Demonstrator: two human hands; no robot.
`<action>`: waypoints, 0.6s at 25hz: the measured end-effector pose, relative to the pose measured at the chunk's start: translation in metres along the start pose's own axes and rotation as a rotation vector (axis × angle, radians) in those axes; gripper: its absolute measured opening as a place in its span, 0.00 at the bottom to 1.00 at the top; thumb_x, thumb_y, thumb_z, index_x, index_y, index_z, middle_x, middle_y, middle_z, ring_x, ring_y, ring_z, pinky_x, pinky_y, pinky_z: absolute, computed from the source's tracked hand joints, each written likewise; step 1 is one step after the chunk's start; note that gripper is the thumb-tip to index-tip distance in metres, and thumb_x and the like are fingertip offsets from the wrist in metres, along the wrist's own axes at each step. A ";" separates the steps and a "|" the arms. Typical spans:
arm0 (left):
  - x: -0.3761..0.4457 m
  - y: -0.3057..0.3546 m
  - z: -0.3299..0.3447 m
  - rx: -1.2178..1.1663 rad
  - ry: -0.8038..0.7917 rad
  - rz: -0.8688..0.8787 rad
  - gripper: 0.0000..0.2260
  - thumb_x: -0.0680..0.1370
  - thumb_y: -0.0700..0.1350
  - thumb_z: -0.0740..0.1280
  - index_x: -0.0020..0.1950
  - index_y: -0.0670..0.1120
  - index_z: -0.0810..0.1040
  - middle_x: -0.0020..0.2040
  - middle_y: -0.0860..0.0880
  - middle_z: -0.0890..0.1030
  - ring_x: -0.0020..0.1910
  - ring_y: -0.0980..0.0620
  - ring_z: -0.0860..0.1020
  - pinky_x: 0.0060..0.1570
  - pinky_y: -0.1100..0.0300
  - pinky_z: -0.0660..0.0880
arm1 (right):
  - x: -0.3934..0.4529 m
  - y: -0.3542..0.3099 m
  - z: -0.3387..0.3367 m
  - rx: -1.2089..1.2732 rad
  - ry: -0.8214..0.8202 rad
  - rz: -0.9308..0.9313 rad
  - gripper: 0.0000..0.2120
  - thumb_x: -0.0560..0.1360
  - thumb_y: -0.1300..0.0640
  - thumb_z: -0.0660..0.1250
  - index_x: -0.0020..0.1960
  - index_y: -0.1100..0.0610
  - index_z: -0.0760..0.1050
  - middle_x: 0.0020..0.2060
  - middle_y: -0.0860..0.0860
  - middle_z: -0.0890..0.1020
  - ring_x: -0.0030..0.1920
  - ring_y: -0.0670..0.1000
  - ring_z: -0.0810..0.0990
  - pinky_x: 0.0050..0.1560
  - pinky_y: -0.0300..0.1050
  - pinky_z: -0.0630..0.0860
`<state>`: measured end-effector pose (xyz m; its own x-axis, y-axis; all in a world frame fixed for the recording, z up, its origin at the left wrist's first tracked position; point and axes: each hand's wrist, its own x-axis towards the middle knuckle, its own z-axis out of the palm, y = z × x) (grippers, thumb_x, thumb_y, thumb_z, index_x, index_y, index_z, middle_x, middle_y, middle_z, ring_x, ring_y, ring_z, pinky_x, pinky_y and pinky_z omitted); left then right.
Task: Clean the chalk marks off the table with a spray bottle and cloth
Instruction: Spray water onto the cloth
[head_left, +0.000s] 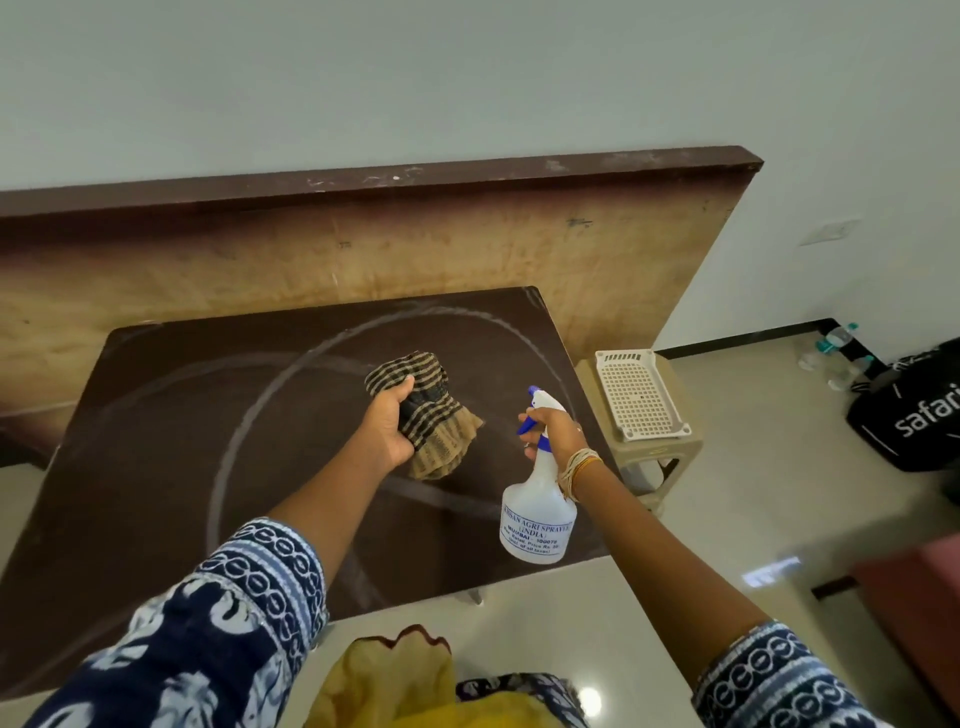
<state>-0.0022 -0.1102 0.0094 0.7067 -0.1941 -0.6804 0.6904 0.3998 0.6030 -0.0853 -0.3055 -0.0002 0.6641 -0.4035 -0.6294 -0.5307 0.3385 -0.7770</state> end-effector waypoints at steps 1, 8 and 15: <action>-0.005 0.002 -0.008 -0.012 -0.005 -0.004 0.09 0.79 0.47 0.65 0.52 0.41 0.79 0.48 0.42 0.82 0.47 0.42 0.81 0.47 0.45 0.76 | -0.008 0.005 0.008 -0.045 -0.025 -0.031 0.04 0.74 0.55 0.65 0.48 0.53 0.77 0.51 0.54 0.82 0.50 0.55 0.80 0.41 0.45 0.78; -0.038 0.009 -0.062 -0.047 0.028 0.023 0.12 0.80 0.50 0.64 0.53 0.41 0.78 0.47 0.41 0.83 0.46 0.42 0.81 0.44 0.46 0.77 | -0.055 0.027 0.050 -0.193 -0.219 -0.143 0.18 0.79 0.48 0.60 0.54 0.61 0.79 0.52 0.56 0.82 0.47 0.51 0.80 0.38 0.43 0.76; -0.070 0.012 -0.112 -0.172 0.047 0.095 0.15 0.81 0.52 0.62 0.52 0.41 0.78 0.37 0.41 0.85 0.45 0.41 0.80 0.43 0.47 0.76 | -0.098 0.037 0.075 -0.350 -0.439 -0.211 0.17 0.79 0.46 0.61 0.51 0.59 0.78 0.53 0.58 0.82 0.45 0.61 0.84 0.37 0.49 0.81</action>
<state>-0.0610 0.0087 0.0176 0.7567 -0.1080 -0.6447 0.5813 0.5624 0.5881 -0.1306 -0.1897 0.0330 0.8901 -0.0173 -0.4555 -0.4558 -0.0415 -0.8891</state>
